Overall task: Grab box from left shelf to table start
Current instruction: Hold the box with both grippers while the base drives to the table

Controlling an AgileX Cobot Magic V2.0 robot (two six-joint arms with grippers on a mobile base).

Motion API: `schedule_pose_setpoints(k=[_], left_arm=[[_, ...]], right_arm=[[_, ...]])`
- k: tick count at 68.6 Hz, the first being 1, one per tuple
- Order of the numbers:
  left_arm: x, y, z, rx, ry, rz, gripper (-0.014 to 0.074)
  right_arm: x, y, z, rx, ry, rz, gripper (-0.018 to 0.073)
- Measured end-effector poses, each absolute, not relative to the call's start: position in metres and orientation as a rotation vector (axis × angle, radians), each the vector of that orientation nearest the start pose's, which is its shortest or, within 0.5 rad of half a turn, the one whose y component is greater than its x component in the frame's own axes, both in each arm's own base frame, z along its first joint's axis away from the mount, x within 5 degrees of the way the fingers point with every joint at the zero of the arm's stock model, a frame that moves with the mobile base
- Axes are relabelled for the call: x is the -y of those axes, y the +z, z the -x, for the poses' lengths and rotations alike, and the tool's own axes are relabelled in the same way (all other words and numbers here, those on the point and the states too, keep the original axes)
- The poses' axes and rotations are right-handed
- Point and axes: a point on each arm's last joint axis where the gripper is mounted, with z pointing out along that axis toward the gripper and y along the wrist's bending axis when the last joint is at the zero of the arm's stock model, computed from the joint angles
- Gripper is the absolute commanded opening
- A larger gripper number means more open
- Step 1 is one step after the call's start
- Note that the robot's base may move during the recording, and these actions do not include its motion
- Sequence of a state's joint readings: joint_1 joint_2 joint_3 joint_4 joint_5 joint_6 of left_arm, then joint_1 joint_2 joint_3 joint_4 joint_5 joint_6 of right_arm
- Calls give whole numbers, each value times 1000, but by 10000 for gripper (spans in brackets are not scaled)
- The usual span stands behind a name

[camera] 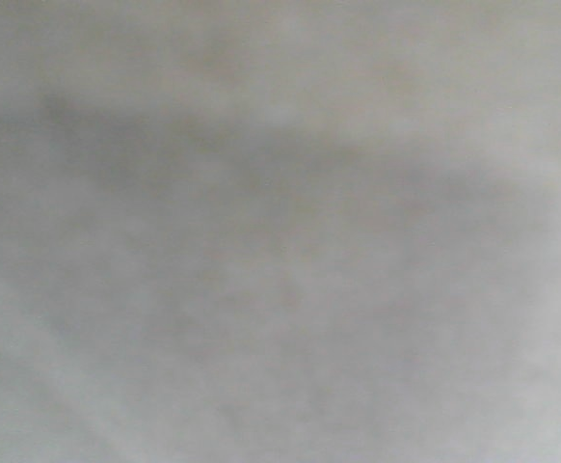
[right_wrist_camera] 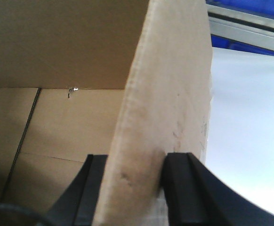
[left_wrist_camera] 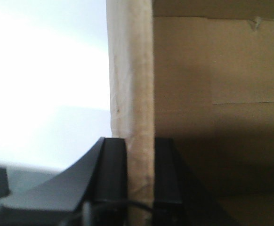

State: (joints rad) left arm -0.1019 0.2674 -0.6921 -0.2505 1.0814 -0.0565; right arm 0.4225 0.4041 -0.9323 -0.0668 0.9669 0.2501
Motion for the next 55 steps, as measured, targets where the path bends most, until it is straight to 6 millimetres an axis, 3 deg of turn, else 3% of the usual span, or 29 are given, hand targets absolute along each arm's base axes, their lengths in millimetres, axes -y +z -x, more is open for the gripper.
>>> schedule_pose_setpoints(k=[55], left_arm=[[22,330,-19,-2137,-398,-52,-92]], right_arm=[[-9,401,-32,-1931,372,167,57]])
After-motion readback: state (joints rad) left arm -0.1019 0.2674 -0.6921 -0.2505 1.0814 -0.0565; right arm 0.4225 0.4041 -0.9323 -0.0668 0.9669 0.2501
